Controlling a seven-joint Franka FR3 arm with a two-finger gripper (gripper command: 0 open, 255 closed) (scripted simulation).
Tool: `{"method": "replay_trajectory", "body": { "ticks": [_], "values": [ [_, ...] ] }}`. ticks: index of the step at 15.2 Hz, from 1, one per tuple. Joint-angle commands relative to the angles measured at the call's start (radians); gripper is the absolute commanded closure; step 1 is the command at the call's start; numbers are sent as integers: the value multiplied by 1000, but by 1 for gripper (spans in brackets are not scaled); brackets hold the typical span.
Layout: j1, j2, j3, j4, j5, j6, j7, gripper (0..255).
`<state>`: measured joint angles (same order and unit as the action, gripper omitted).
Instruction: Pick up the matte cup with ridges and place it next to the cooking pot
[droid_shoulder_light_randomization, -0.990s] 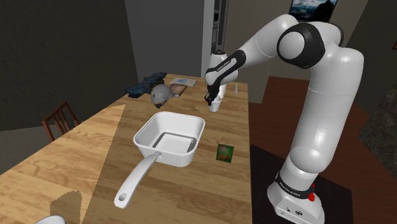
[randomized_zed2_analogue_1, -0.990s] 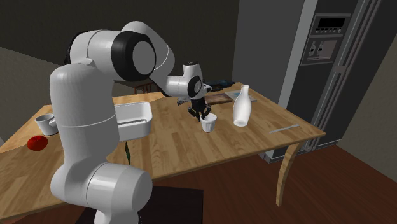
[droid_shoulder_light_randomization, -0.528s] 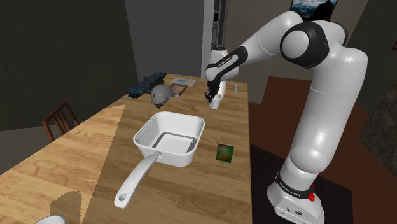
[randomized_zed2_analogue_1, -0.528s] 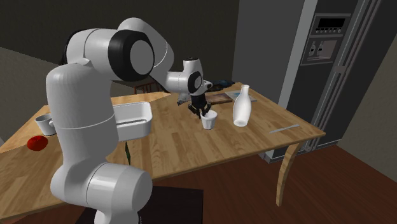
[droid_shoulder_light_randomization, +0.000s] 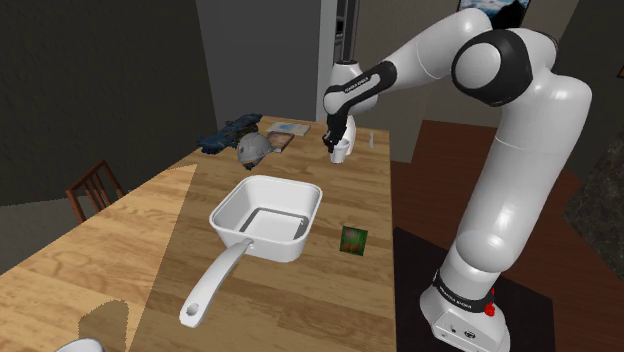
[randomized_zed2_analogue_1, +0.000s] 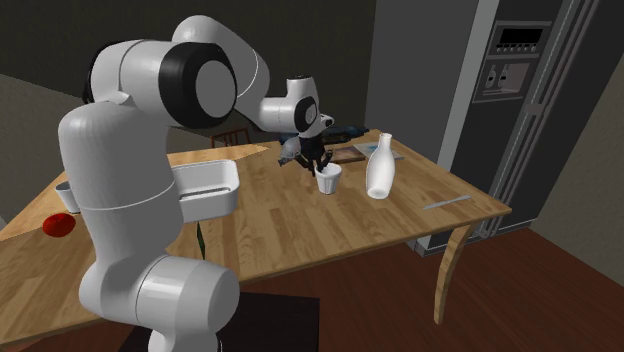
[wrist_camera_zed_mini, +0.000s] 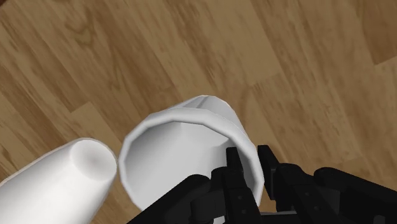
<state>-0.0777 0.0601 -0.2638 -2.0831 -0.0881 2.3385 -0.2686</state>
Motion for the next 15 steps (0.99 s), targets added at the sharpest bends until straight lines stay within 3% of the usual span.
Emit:
{"method": "replay_trajectory", "body": {
  "ticks": [1,15],
  "values": [
    [1,-12,0,14,-2,-25,0,255],
    [5,-68,3,140,-9,-207,-6,255]
  ]
}}
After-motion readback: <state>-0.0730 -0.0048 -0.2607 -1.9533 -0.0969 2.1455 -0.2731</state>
